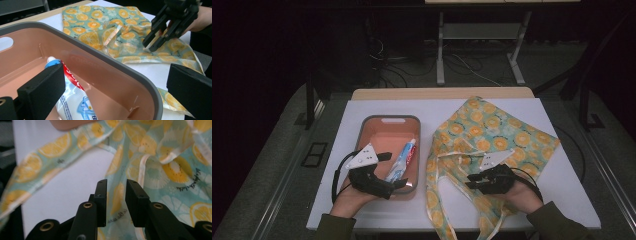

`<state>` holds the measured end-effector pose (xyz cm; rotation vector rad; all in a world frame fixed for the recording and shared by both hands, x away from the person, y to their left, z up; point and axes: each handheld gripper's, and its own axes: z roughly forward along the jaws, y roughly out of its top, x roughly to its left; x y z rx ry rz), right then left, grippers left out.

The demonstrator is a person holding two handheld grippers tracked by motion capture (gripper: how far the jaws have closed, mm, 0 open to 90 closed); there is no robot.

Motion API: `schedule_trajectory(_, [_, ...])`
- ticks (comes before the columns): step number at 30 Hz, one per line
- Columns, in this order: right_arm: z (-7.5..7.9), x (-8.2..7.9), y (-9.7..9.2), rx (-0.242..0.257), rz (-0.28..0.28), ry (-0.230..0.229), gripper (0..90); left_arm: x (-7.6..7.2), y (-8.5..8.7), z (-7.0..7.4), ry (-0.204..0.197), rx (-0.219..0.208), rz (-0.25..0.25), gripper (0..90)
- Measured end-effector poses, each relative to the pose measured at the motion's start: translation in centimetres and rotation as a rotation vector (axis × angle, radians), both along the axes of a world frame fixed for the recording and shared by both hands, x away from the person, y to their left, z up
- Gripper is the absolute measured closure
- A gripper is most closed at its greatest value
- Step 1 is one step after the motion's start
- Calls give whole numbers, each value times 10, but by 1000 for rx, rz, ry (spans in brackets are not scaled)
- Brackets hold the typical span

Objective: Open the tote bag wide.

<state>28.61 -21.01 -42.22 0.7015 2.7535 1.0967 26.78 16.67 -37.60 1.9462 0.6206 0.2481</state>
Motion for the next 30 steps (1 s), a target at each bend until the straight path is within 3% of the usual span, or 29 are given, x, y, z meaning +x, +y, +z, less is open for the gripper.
schedule_trajectory(4, [-11, 3, 4, -60, -11, -15, 615, 0, 0, 0, 0, -1, 0, 4])
schedule_trajectory(8, [-19, 5, 5, -99, -19, -18, 581, 0, 0, 0, 1, -2, 1, 4])
schedule_trajectory(10, [-20, 7, 4, -90, -26, -21, 599, 0, 0, 0, 1, 0, 1, 4])
schedule_trajectory(18, [-22, 13, 0, -72, -65, -33, 878, 0, 0, 0, 0, 2, 2, 4])
schedule_trajectory(22, [-19, 14, -2, -58, -75, -31, 886, 0, 0, 0, 1, 0, 0, 4])
schedule_trajectory(30, [-1, 19, -18, 39, -120, -53, 887, 0, 0, 0, 2, 2, 0, 4])
